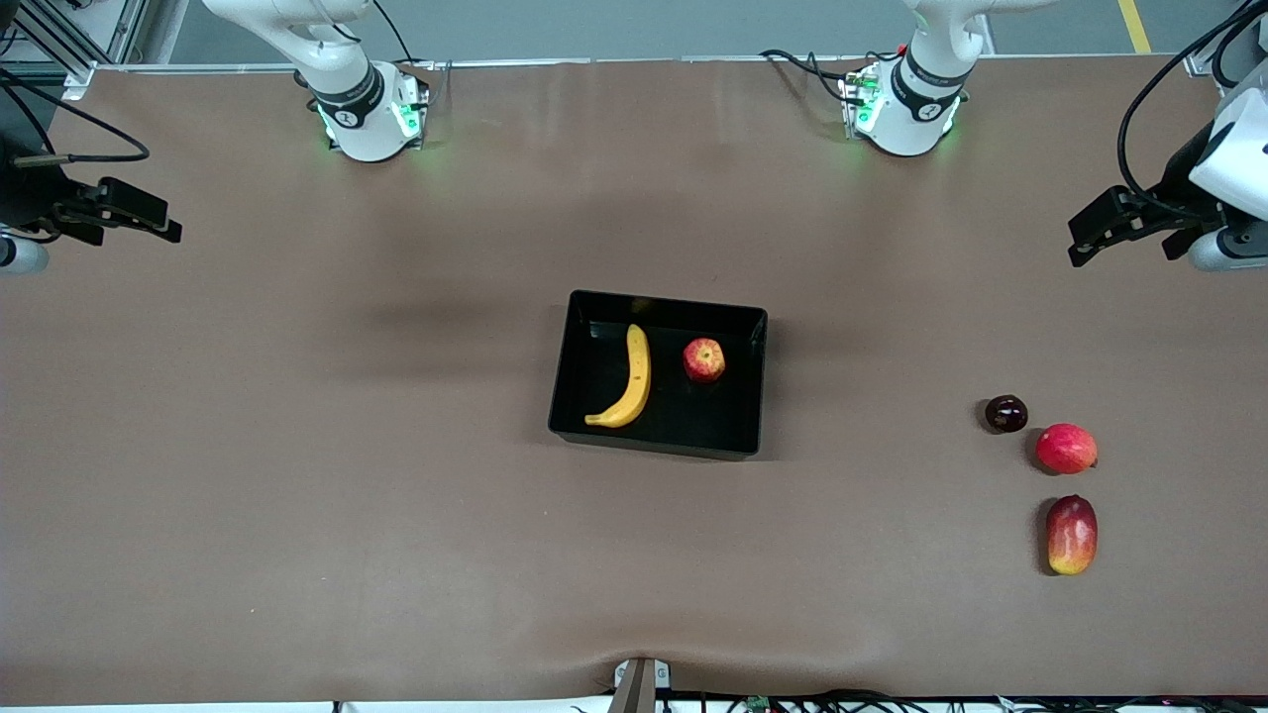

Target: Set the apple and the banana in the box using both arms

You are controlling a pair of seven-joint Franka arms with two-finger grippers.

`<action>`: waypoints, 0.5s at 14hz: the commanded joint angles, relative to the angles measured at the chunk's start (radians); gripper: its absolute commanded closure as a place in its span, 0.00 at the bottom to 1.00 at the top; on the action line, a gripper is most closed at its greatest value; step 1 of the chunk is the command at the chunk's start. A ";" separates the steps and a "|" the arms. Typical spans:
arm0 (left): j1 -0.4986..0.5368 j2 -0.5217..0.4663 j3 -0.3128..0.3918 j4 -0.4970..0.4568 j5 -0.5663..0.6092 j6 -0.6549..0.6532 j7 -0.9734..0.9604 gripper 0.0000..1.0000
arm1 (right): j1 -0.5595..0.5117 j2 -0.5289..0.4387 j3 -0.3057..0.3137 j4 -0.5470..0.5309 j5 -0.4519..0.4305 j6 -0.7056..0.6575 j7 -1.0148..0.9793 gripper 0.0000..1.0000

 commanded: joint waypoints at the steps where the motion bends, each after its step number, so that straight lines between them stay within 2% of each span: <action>1: -0.011 -0.023 0.007 -0.002 -0.020 -0.021 0.015 0.00 | -0.012 0.002 0.005 0.006 0.015 -0.009 0.003 0.00; 7: -0.013 -0.024 0.002 -0.004 -0.021 -0.044 0.018 0.00 | -0.012 0.004 0.005 0.003 0.015 -0.008 0.003 0.00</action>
